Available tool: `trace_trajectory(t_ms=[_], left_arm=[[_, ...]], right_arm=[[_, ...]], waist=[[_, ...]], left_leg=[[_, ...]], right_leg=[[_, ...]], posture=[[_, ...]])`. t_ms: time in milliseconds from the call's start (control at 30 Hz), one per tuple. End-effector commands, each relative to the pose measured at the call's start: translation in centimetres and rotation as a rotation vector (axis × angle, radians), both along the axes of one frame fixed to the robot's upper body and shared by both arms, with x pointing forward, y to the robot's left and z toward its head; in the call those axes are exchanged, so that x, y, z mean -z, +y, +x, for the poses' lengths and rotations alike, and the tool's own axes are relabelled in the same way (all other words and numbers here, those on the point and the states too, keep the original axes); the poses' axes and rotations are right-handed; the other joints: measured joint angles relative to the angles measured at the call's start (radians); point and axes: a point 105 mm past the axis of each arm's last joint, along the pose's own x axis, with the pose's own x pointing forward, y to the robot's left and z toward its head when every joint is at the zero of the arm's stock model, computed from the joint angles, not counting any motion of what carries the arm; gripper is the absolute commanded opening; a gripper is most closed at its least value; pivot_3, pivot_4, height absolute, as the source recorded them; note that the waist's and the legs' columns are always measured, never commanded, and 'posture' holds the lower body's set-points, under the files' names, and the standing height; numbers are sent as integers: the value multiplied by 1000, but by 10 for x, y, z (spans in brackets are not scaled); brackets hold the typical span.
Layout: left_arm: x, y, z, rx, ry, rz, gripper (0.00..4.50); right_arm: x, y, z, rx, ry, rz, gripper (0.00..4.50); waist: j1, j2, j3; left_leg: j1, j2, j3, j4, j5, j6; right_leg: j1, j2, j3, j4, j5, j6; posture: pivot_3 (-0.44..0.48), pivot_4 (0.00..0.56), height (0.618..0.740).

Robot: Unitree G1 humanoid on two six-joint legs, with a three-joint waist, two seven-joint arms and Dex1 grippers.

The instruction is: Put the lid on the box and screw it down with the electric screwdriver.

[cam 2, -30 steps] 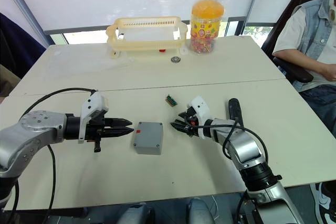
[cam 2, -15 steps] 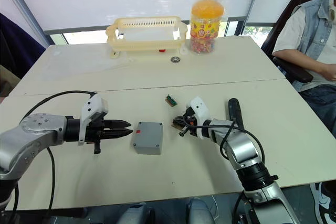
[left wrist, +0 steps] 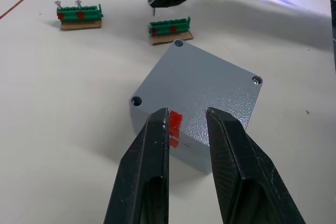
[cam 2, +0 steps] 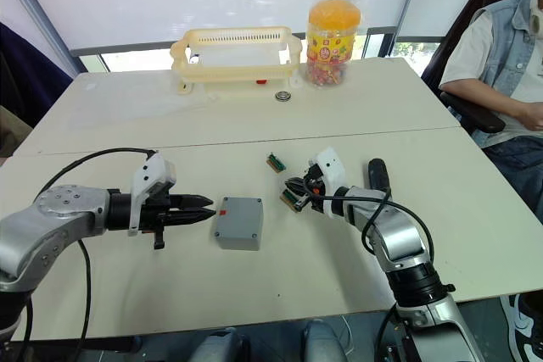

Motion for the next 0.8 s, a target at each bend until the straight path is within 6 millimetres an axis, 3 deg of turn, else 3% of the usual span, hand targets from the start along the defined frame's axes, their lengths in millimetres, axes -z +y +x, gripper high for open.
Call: trace_trajectory(t_ms=[33,167,333,800], left_arm=[[-8,-1,2,11,-42,-4,1073],[-9,2,-1,14,-33,2,1073],[-7,7,-1,5,-29,20,1073],[-6,3,-1,-10,-28,7,1073]], right_arm=[[-26,6,-6,-40,-73,59,52],[-44,26,-32,-185,-57,130,52],[-44,44,-50,-265,-30,128,52],[-27,45,-44,-250,-20,77,52]], waist=[[0,0,0],[0,0,0],[0,0,0],[1,0,0]], left_leg=[[0,0,0,0,0,0],[0,0,0,0,0,0],[0,0,-2,0,0,0],[0,0,-2,0,0,0]], right_leg=[[0,0,0,0,0,0],[0,0,0,0,0,0],[0,0,0,0,0,0],[0,0,0,0,0,0]], posture=[[0,150,740],[0,150,740],[0,150,740],[0,150,740]])
